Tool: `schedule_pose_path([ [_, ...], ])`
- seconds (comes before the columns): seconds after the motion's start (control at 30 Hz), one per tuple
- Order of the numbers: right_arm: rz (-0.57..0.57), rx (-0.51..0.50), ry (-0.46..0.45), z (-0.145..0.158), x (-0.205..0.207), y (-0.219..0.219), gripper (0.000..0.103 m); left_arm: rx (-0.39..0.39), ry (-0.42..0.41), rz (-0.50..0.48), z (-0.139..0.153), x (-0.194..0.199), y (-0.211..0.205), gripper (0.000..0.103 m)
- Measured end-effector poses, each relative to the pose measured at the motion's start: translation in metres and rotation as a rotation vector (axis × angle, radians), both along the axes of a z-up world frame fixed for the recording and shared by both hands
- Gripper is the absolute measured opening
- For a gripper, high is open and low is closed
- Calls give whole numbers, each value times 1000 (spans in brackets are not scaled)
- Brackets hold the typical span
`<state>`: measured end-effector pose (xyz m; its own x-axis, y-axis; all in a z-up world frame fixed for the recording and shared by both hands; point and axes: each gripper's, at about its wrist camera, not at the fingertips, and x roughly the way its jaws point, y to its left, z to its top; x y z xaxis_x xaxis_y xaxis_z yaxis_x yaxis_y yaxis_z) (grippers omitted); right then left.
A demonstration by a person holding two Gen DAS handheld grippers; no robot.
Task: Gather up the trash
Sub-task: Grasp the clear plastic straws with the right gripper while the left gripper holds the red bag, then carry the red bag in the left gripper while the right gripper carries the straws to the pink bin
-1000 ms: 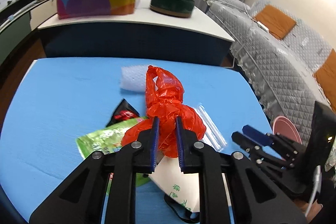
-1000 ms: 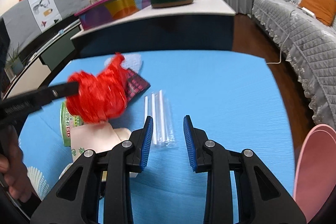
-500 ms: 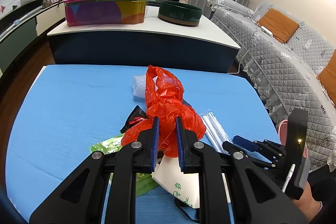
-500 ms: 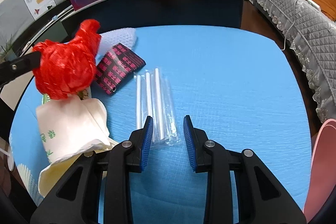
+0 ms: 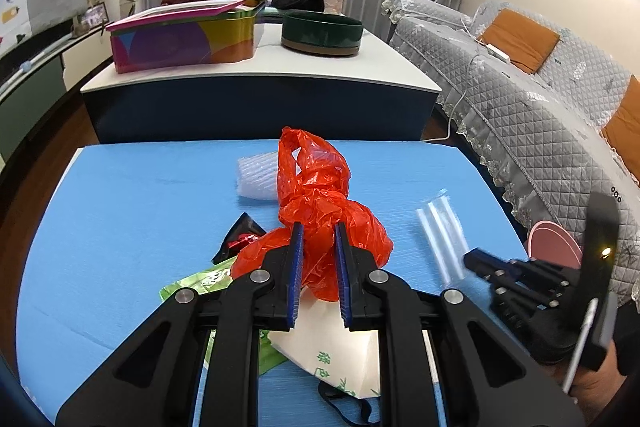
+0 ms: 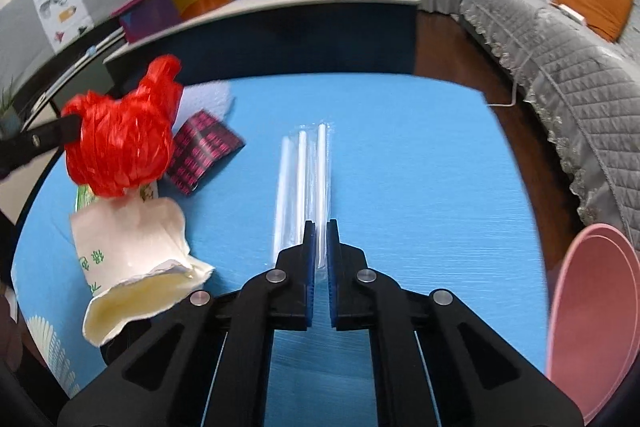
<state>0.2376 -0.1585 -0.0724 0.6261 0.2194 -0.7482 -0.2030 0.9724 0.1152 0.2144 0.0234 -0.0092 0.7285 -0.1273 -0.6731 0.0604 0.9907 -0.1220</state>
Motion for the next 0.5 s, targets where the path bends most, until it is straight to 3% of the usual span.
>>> schedule_pose_path([
  [0.5, -94, 35, -113, 42, -34, -47, 6, 60, -57, -73, 9, -15, -44, 15],
])
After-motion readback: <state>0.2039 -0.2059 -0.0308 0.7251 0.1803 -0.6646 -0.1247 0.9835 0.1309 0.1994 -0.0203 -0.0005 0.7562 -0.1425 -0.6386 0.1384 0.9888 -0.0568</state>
